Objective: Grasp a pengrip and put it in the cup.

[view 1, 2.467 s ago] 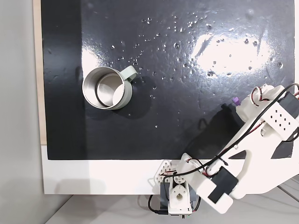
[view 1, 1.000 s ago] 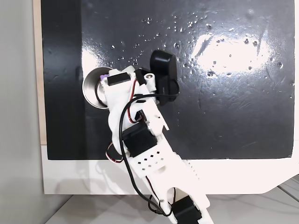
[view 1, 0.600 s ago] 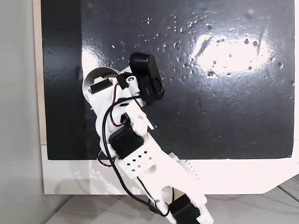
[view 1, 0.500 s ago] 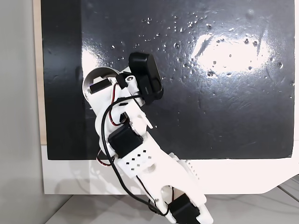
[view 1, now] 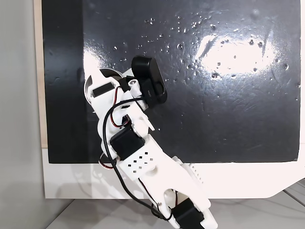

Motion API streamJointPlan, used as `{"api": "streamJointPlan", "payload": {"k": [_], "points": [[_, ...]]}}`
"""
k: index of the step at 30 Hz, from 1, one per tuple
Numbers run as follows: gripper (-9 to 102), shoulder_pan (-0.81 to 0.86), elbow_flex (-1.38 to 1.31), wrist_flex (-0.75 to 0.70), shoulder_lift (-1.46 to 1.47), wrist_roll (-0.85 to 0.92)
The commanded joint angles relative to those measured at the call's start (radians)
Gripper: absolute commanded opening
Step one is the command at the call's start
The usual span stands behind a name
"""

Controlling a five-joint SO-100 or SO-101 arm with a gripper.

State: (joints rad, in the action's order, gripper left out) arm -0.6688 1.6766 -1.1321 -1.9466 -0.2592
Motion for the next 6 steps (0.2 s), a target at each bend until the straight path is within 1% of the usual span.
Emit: {"api": "streamJointPlan", "payload": {"k": [1,6], "points": [[28,-0.009,-0.006,0.029,-0.044,0.012],[28,-0.012,-0.005,0.029,-0.043,0.014]]}}
